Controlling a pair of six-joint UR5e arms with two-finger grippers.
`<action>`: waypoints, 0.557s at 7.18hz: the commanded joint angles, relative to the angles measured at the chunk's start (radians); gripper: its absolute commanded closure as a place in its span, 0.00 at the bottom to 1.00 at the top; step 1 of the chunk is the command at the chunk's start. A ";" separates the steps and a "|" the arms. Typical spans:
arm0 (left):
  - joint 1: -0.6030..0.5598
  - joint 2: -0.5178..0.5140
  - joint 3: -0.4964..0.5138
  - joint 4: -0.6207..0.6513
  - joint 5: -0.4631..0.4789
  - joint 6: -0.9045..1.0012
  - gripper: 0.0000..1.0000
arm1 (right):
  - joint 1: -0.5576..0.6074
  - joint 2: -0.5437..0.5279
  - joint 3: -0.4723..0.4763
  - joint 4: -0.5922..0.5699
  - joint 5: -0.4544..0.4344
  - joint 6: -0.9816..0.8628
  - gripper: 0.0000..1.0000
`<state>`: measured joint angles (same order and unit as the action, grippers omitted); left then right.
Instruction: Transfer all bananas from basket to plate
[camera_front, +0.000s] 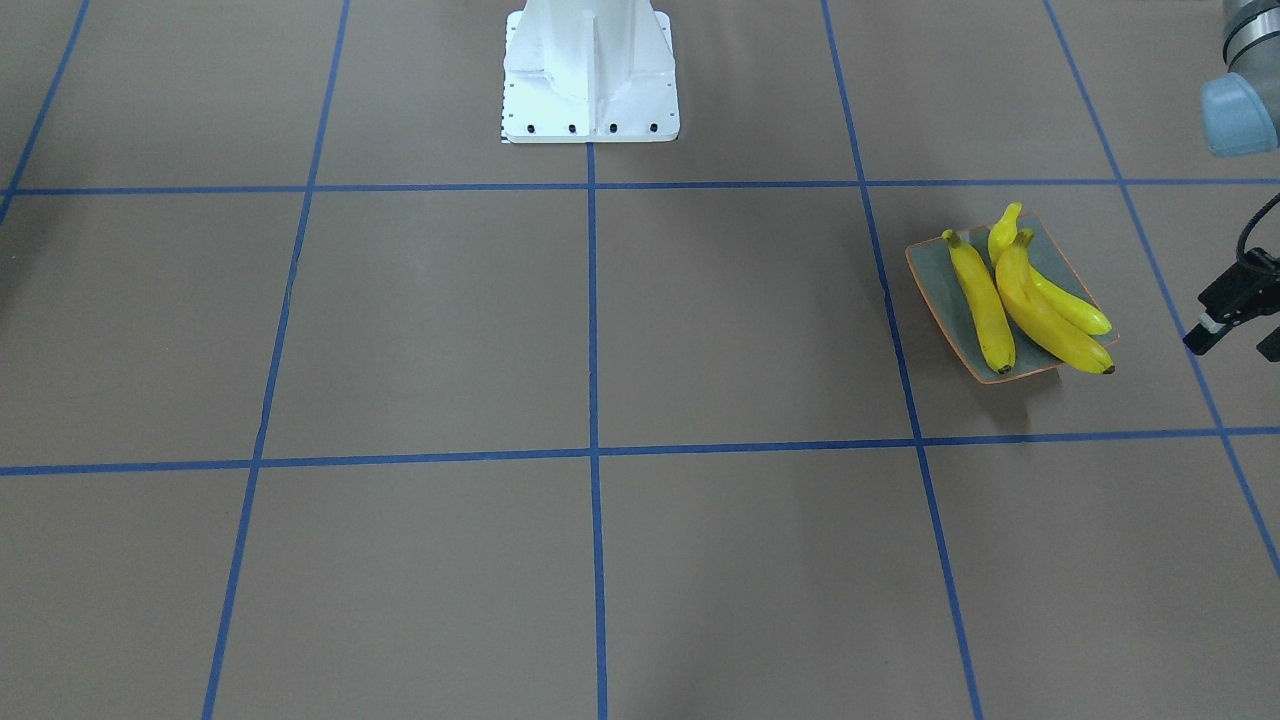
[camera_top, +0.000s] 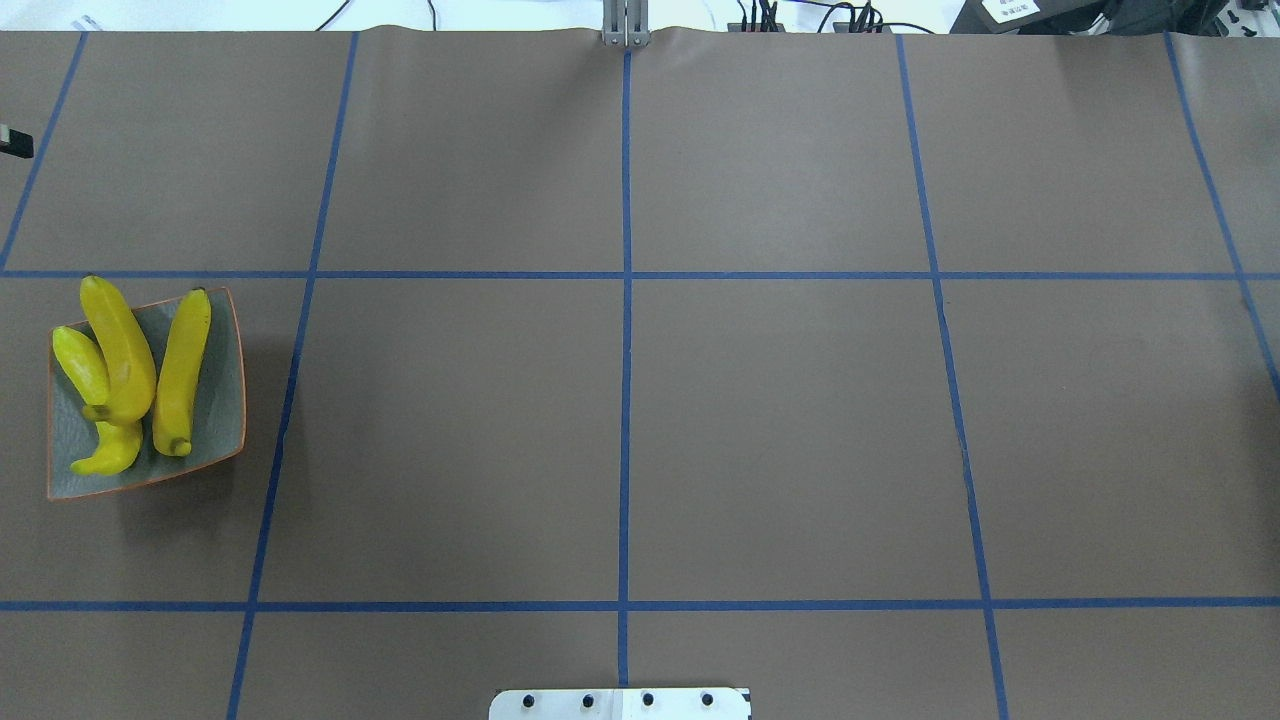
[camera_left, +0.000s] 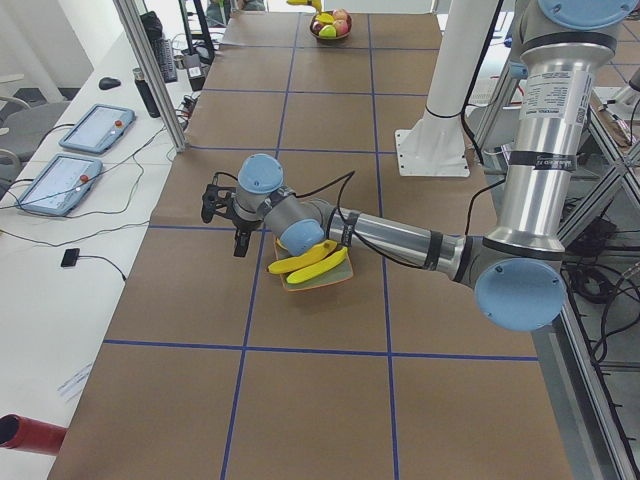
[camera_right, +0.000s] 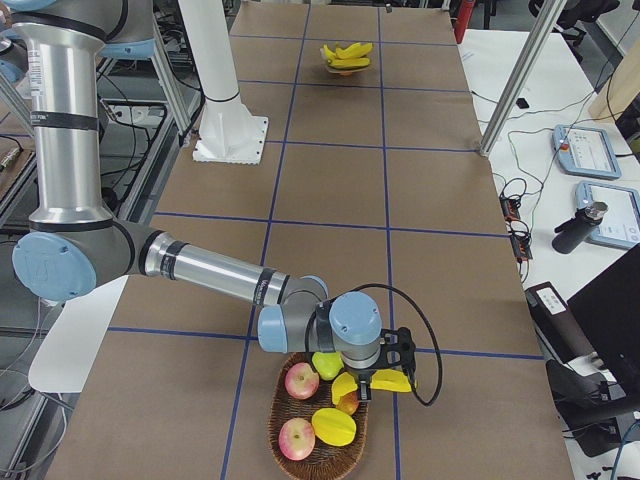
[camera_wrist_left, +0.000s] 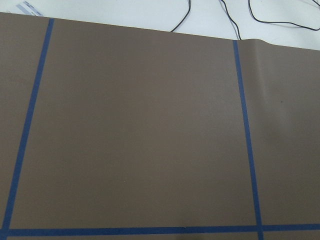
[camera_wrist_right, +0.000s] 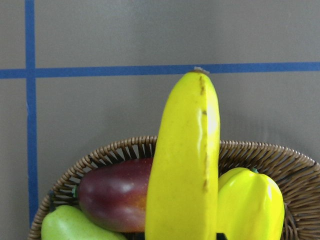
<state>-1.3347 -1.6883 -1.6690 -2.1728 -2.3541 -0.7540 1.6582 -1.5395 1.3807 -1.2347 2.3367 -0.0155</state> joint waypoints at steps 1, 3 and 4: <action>0.002 -0.043 0.009 -0.002 -0.028 -0.043 0.01 | -0.038 0.074 0.012 -0.009 0.125 0.195 1.00; 0.021 -0.094 0.008 -0.007 -0.030 -0.097 0.01 | -0.156 0.139 0.084 -0.008 0.168 0.445 1.00; 0.041 -0.122 0.009 -0.010 -0.030 -0.116 0.01 | -0.211 0.172 0.115 -0.008 0.171 0.554 1.00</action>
<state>-1.3140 -1.7783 -1.6605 -2.1791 -2.3829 -0.8440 1.5178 -1.4097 1.4535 -1.2430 2.4932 0.3893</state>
